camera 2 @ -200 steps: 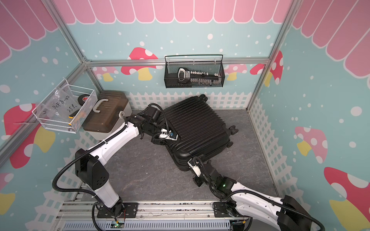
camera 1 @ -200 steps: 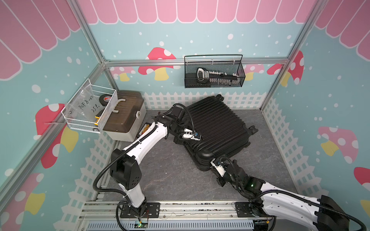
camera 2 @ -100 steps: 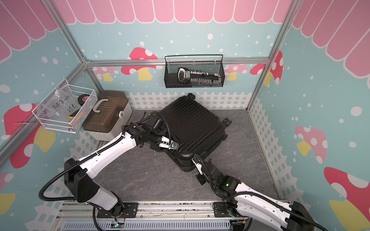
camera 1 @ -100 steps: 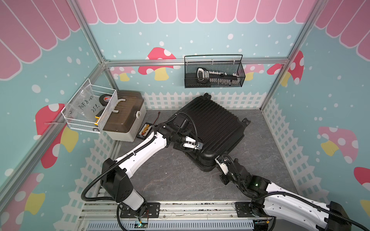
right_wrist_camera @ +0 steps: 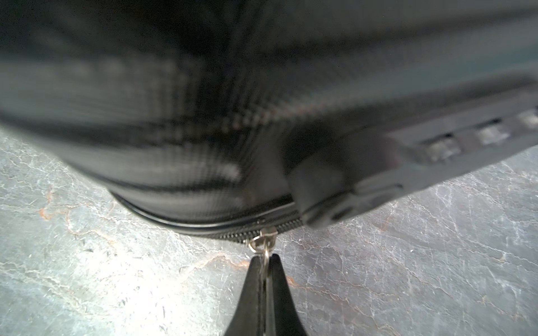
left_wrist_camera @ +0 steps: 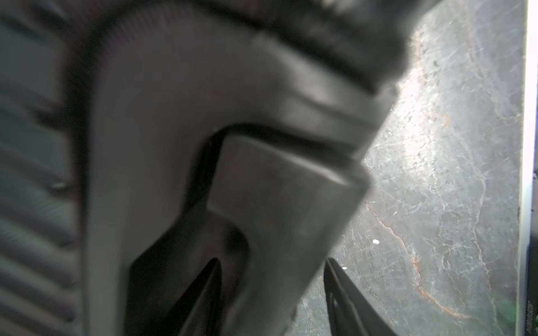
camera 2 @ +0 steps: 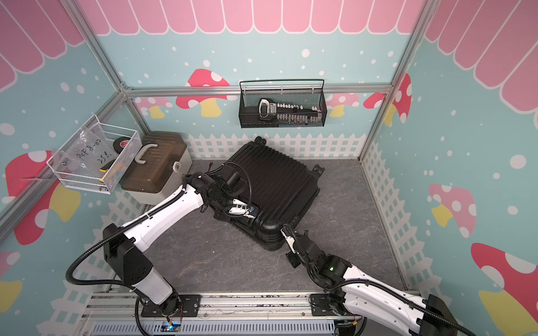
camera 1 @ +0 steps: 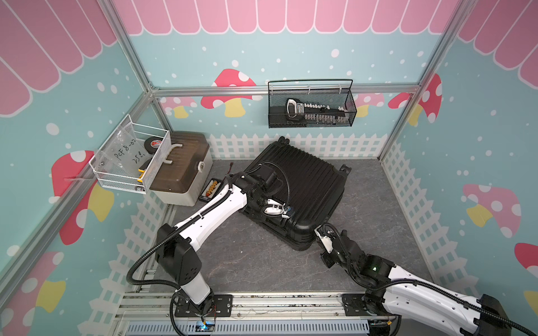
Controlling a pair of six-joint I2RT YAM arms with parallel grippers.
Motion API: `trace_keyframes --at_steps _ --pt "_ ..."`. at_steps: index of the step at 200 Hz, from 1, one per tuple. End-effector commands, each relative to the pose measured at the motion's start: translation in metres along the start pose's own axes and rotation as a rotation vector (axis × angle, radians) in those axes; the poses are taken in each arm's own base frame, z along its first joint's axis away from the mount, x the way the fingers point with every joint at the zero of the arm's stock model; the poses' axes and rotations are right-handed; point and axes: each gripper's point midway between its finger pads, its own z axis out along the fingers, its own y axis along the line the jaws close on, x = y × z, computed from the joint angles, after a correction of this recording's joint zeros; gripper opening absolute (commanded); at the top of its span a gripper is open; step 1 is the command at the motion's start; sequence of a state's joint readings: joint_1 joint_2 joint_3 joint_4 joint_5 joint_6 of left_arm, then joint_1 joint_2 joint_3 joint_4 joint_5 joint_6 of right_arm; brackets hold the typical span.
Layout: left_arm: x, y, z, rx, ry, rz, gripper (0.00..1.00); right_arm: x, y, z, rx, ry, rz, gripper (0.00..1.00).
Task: Close the suitcase zippers
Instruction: Zip the zipper on the suitcase.
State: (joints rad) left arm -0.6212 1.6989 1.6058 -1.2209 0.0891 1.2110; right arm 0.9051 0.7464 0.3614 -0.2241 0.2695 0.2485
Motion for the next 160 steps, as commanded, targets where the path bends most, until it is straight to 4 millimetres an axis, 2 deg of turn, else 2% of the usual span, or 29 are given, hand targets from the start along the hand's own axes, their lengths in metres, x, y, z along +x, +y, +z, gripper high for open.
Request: trace_keyframes --at_steps 1,16,31,59,102,124,160 --pt "0.008 -0.001 0.013 0.032 0.05 0.007 0.55 -0.021 -0.009 -0.004 0.048 -0.06 0.037 0.0" --pt "0.011 0.008 0.021 -0.016 0.066 0.011 0.53 -0.02 -0.007 -0.003 0.035 -0.06 0.031 0.0" --pt "0.01 0.017 0.022 -0.072 0.061 0.003 0.43 -0.02 -0.002 -0.002 0.005 -0.065 0.018 0.0" --pt "-0.006 0.033 -0.002 -0.159 -0.007 -0.079 0.22 -0.024 0.015 -0.005 -0.092 -0.091 -0.035 0.0" --pt "-0.026 0.065 -0.048 -0.335 -0.123 -0.173 0.13 -0.032 0.043 -0.015 -0.262 -0.152 -0.103 0.0" --pt "-0.025 0.081 -0.059 -0.408 -0.118 -0.22 0.1 -0.033 0.051 -0.02 -0.31 -0.171 -0.113 0.0" --pt "-0.026 0.098 -0.066 -0.468 -0.094 -0.324 0.07 -0.036 0.067 -0.024 -0.401 -0.192 -0.139 0.0"
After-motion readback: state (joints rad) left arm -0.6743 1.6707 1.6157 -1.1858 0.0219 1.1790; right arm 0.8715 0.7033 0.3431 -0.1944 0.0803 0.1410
